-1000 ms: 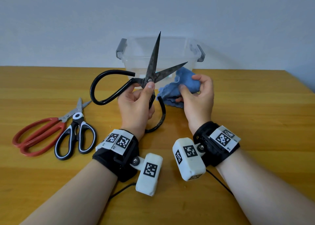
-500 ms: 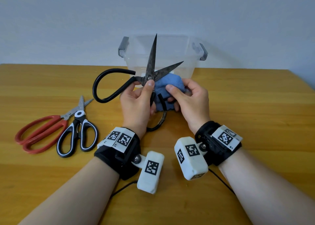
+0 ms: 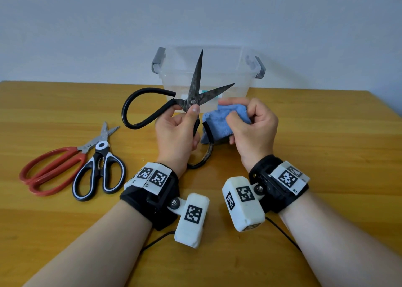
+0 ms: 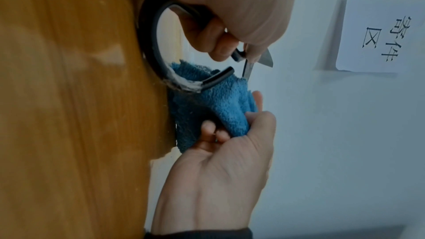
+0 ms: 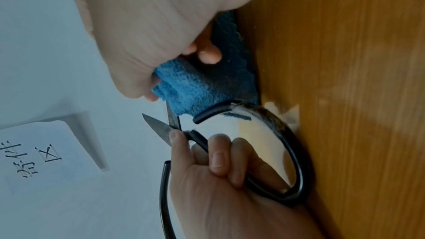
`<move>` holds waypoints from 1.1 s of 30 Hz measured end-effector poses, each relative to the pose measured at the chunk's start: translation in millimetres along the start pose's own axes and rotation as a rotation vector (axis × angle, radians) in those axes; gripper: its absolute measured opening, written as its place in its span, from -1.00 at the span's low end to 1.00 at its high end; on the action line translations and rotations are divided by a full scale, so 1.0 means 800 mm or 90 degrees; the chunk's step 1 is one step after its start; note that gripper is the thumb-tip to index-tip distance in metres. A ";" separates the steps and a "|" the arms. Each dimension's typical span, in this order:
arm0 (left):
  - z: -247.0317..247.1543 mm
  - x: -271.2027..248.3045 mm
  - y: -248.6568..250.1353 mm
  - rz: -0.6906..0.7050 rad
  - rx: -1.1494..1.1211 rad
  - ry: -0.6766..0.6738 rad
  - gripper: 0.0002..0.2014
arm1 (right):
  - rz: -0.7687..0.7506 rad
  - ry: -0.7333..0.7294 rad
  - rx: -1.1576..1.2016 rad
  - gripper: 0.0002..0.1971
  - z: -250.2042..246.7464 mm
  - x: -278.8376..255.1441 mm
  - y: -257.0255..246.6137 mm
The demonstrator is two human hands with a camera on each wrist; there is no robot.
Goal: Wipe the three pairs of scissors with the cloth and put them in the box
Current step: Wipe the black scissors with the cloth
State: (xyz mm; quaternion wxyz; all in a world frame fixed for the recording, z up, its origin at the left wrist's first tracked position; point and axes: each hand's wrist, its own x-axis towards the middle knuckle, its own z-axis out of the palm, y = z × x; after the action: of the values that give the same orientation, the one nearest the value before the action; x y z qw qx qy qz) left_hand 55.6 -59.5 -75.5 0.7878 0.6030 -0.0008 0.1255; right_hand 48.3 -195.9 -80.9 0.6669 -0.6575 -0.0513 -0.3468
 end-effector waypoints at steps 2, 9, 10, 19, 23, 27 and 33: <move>0.000 0.000 0.000 0.002 0.005 0.000 -0.84 | 0.009 0.028 -0.008 -0.70 0.000 0.001 0.003; -0.001 0.000 0.001 0.001 -0.002 -0.005 -0.87 | -0.016 -0.032 -0.063 -0.81 0.002 0.005 0.004; -0.001 -0.001 0.001 0.004 -0.001 -0.010 -0.87 | -0.030 -0.056 -0.077 -0.80 0.003 0.004 0.003; -0.002 -0.005 0.003 0.000 0.025 -0.082 -0.90 | -0.019 -0.133 -0.100 -0.75 0.005 0.000 0.000; 0.000 -0.006 0.003 0.000 0.022 -0.111 -0.89 | 0.045 -0.040 -0.083 -0.73 0.006 0.000 0.000; 0.003 -0.004 0.004 -0.004 0.032 -0.114 -0.84 | 0.095 0.070 -0.047 -0.92 0.002 0.008 0.005; 0.001 -0.006 0.006 0.004 0.051 -0.110 -0.87 | 0.093 -0.102 -0.052 -0.91 0.005 -0.002 0.001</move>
State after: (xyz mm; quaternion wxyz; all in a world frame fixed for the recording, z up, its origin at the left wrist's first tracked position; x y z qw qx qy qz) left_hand 50.6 -59.9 -71.8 0.7596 0.6426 -0.0655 0.0760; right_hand 49.0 -192.1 -81.8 0.6569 -0.7116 -0.0422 -0.2457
